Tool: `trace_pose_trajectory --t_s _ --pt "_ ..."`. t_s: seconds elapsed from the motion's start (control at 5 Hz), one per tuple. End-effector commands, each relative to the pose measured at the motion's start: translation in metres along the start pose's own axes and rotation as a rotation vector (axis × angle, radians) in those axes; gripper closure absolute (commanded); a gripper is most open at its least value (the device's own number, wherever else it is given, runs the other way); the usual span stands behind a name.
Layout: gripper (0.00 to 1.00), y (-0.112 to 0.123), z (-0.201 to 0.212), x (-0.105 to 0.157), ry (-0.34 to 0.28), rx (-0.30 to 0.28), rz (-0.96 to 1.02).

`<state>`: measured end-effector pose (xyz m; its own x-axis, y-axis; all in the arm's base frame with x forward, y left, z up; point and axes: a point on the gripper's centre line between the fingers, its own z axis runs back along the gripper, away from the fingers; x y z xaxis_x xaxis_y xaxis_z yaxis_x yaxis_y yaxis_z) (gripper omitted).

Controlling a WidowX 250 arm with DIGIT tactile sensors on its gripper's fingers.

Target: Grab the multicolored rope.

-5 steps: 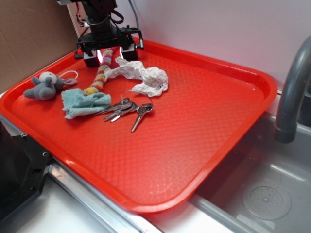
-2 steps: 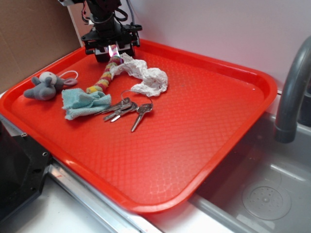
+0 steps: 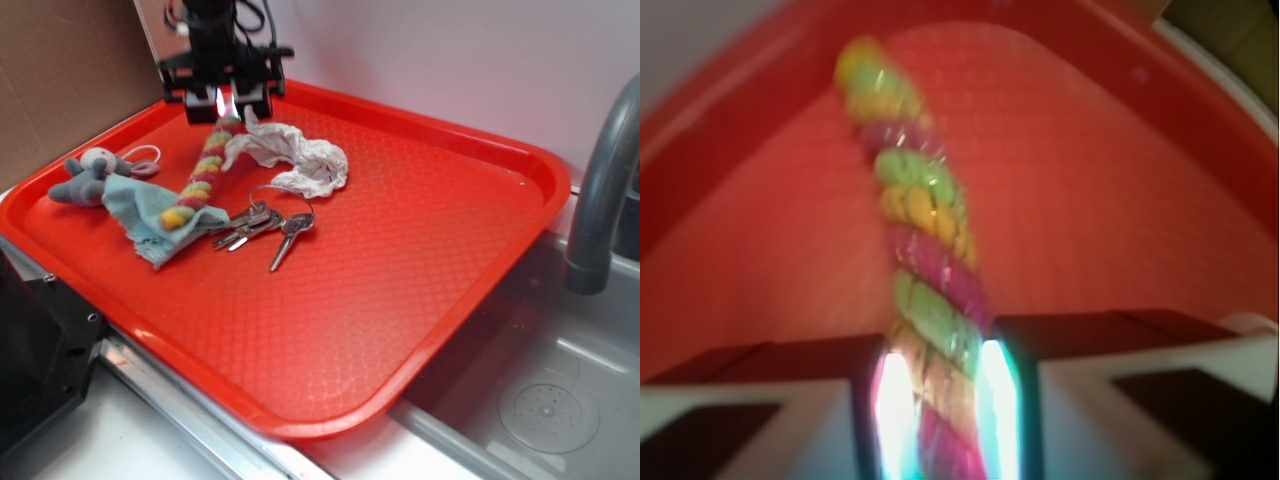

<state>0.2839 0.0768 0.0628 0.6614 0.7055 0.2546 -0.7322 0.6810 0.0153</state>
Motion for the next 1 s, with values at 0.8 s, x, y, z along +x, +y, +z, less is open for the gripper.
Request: trace_pose_trajectory --t_s 0.8 --pt "1.0 0.009 0.149 -0.073 0.221 -0.153 -0.456"
